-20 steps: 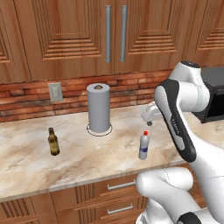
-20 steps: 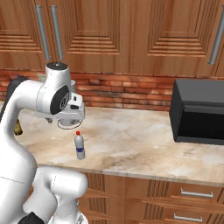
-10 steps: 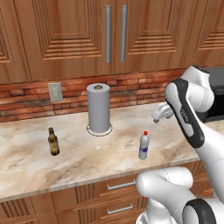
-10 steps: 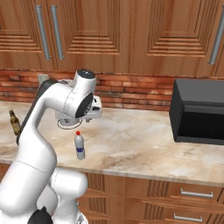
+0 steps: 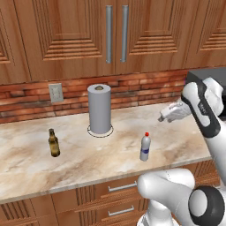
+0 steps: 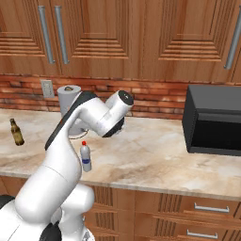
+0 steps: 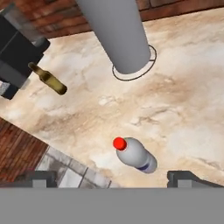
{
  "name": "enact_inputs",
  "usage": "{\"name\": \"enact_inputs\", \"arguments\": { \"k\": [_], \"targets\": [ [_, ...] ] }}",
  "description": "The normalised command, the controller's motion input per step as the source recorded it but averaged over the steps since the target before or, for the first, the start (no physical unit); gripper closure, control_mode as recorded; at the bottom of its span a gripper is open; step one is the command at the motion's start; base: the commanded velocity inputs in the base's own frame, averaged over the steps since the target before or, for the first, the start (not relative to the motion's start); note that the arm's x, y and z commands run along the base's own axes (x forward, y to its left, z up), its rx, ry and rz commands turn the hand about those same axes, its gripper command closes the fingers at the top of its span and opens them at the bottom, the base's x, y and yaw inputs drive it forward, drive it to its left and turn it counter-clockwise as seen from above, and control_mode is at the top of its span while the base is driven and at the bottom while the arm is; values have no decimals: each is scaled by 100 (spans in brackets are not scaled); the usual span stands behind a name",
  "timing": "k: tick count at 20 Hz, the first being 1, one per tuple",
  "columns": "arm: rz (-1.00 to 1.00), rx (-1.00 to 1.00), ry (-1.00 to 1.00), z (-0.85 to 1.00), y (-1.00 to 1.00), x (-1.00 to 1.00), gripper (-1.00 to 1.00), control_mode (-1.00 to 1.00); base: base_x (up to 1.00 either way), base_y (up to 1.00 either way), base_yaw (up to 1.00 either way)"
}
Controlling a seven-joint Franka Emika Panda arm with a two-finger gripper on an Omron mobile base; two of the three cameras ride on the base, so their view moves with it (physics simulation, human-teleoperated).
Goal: Place the drinks on the dining counter in a tight cluster.
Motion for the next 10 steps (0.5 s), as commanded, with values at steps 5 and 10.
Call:
{"name": "enact_inputs", "arguments": {
  "k": [5,10],
  "targets": [
    [20,32,-2,-27,0,-5,-100,-100,0,0,0],
    [31,9,-10,-6,-26,0,-100,-100,0,0,0]
  ]
}}
